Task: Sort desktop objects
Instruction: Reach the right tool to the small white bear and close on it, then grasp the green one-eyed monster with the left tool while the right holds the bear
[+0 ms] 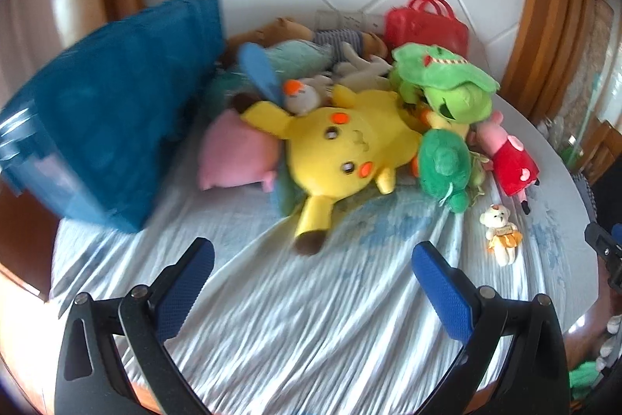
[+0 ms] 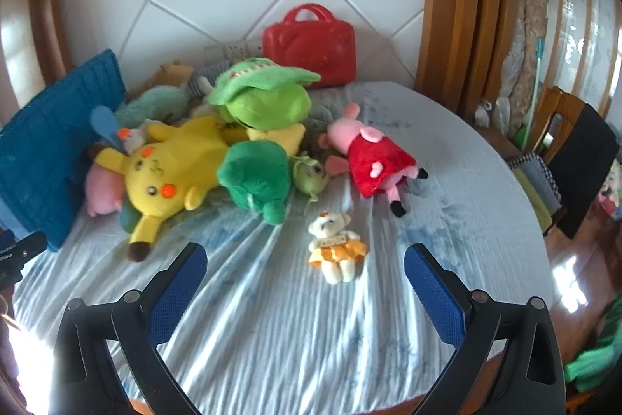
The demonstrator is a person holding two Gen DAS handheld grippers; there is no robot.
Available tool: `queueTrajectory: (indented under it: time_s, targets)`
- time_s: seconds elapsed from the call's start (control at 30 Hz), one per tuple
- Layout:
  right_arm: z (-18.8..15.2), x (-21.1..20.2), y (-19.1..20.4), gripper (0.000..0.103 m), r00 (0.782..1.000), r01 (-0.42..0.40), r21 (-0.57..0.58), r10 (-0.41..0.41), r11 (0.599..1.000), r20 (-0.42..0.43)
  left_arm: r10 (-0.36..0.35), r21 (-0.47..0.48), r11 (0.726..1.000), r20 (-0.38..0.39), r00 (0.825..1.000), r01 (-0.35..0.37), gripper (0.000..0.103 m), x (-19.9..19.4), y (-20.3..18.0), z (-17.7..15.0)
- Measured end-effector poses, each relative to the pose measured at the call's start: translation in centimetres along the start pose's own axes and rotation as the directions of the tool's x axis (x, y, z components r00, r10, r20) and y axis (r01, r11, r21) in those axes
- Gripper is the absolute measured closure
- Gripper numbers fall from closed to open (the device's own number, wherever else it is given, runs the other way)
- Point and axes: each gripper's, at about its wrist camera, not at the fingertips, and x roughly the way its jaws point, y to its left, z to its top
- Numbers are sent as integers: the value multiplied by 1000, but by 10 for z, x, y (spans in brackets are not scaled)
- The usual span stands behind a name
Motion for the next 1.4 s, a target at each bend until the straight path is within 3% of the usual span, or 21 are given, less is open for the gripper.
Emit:
queueTrajectory:
  time_s: [0.17, 0.43, 0.47, 0.63, 0.8, 0.93, 1.03, 1.07, 1.13, 1.2, 1.4]
  targets:
    - [27, 44, -18, 0, 994, 93, 14, -92, 996, -55, -83, 62, 994, -41, 996, 85, 0, 53, -35, 30]
    - [14, 110, -48, 1, 970, 101, 32, -91, 994, -227, -147, 178, 969, -143, 979, 171, 0, 114, -114, 43]
    - [11, 119, -51, 2, 966, 86, 30, -76, 996, -246, -142, 183, 969, -150, 979, 168, 0, 119, -121, 41]
    - [5, 166, -57, 27, 946, -19, -27, 10, 999, -323, -85, 179, 977, -186, 979, 119, 0, 145, -158, 32]
    - [4, 202, -56, 28, 923, -139, -94, 95, 986, -374, -22, 136, 989, -205, 978, 51, 0, 156, -165, 23]
    - [-4, 232, -49, 28, 910, -153, -140, 85, 978, -406, 27, 103, 995, -223, 974, -4, 0, 166, -171, 15]
    - [-11, 248, -42, 29, 903, -156, -163, 74, 974, -424, 15, 116, 993, -221, 975, 11, 0, 172, -177, 19]
    - [-14, 254, -40, 33, 900, -157, -171, 70, 973, -429, 9, 121, 993, -220, 975, 18, 3, 173, -179, 21]
    - [-17, 260, -37, 55, 894, -176, -161, 89, 971, -438, -3, 131, 991, -218, 976, 32, 11, 177, -184, 25]
    - [-13, 254, -37, 59, 904, -163, -165, 80, 973, -420, -38, 139, 988, -219, 975, 70, 18, 176, -192, 30]
    - [13, 222, -76, 59, 932, -120, -112, 73, 986, -356, -121, 171, 973, -202, 972, 157, 19, 174, -236, 47]
